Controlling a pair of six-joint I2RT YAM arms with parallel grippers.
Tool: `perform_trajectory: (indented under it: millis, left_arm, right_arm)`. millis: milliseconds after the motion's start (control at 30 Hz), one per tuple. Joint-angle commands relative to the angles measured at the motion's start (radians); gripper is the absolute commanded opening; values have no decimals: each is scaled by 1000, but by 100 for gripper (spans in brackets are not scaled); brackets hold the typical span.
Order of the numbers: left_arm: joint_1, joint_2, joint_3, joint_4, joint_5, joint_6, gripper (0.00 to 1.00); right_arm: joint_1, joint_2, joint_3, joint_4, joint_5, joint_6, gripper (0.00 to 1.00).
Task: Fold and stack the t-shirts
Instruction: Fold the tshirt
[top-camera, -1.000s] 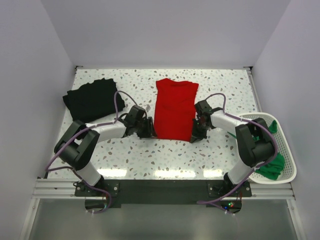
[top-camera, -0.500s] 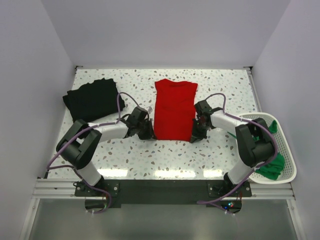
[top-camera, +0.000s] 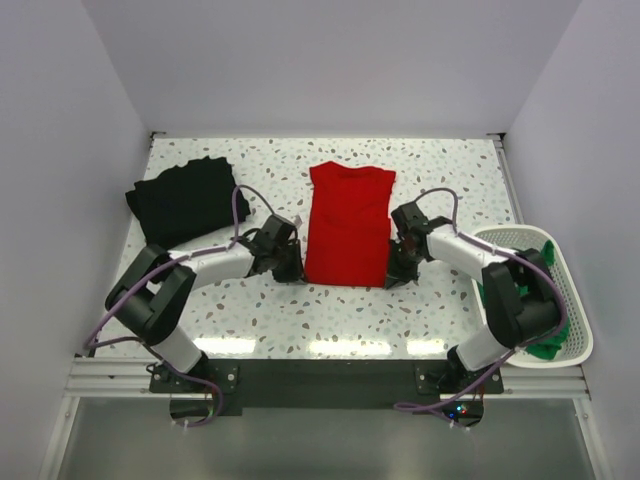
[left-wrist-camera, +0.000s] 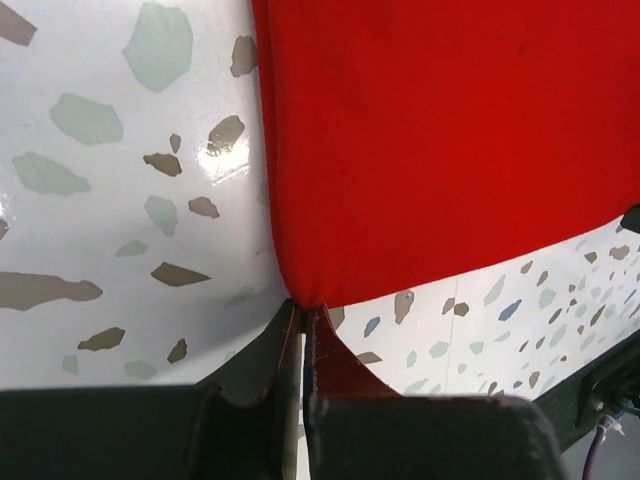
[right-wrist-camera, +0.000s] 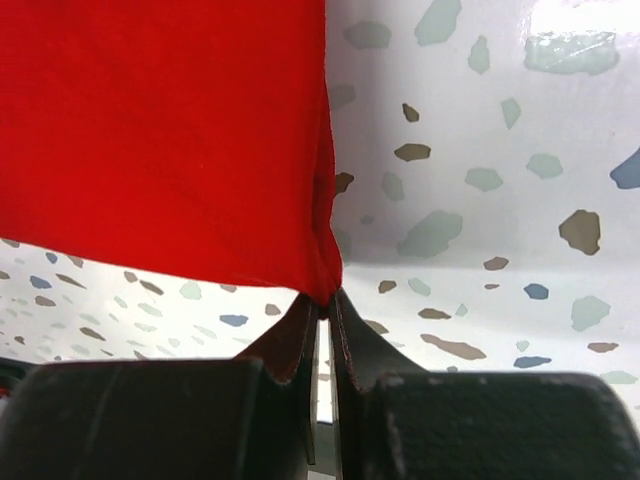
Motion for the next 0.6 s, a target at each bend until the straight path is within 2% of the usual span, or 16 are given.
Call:
perform_trajectory:
  millis: [0, 333, 567]
  left_arm:
    - [-1, -63, -1, -62, -26, 16, 0]
    - [-1, -257, 32, -238, -43, 17, 0]
    - [-1, -369, 128, -445, -32, 42, 0]
  right_arm:
    - [2, -47, 5, -65, 14, 0, 0]
    - [0, -224, 45, -279, -12, -32, 0]
    - [16, -353, 101, -451, -36, -20, 0]
